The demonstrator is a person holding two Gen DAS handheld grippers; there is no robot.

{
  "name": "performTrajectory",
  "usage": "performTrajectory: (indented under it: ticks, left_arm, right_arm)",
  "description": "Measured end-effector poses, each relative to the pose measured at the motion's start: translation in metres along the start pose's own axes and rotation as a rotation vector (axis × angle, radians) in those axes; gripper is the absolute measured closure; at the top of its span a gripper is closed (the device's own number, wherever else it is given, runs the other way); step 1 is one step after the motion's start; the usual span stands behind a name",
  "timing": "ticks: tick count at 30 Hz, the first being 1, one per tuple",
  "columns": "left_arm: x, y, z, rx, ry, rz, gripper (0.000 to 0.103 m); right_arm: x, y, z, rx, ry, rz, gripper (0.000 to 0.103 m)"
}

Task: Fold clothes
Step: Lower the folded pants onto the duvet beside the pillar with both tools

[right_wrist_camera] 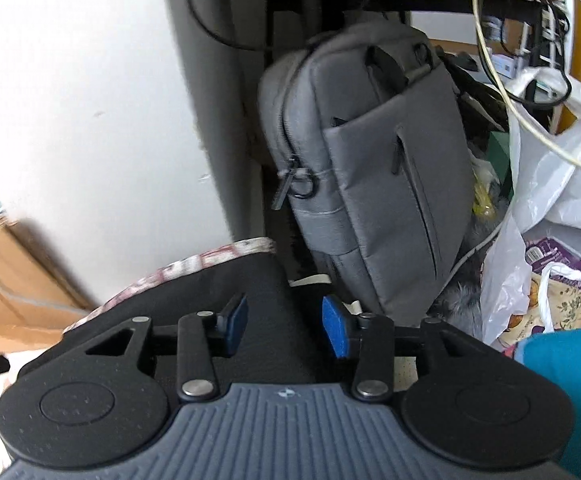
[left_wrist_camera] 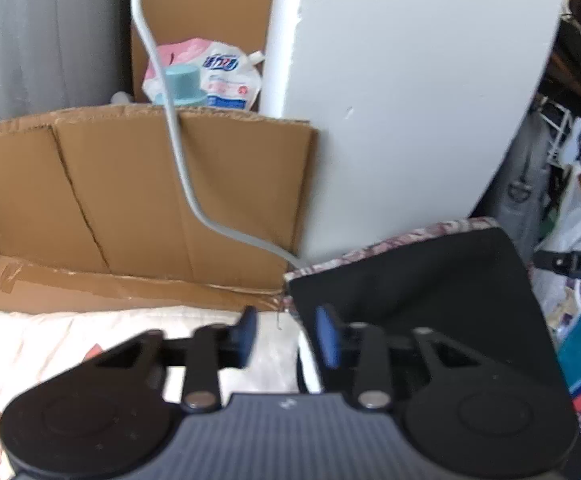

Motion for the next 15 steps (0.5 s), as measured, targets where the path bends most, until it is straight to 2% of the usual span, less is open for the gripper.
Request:
performTrajectory:
  ticks: [2,4,7,9,12,15]
  left_arm:
    - [-0.003,-0.007,-0.004,-0.021,0.0,0.001,0.082]
    - [-0.009,-0.011,-0.014,-0.047,0.005,0.005,0.083]
    - [-0.015,-0.015,-0.025,-0.078,0.013,0.009,0.083]
    - [-0.02,0.001,-0.031,-0.085,0.015,0.018,0.083]
    - [-0.029,0.016,-0.035,-0.082,0.018,0.045,0.083]
    - [-0.04,0.014,-0.032,-0.081,0.031,0.062,0.083]
  right_arm:
    - [-0.007,-0.005,0.009,0.018,-0.034,0.016,0.064]
    - [-0.015,-0.005,0.015,0.032,-0.051,0.037,0.079]
    - [-0.026,-0.012,0.025,0.052,-0.071,0.059,0.083]
    - [-0.036,-0.012,0.035,0.069,-0.094,0.074,0.083]
    - [-0.05,-0.011,0.047,0.084,-0.124,0.092,0.083]
    - [-0.067,-0.001,0.049,0.078,-0.123,0.131,0.083]
Point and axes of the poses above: each gripper's, at about its wrist camera, not at the fingertips, and y roughly the way its jaws point, z to its left, x to its top, the point moved 10 cm from there along y, roughly the way its jaws point, and after that the axes turned 1 degree about -z, right-handed, at the moved point
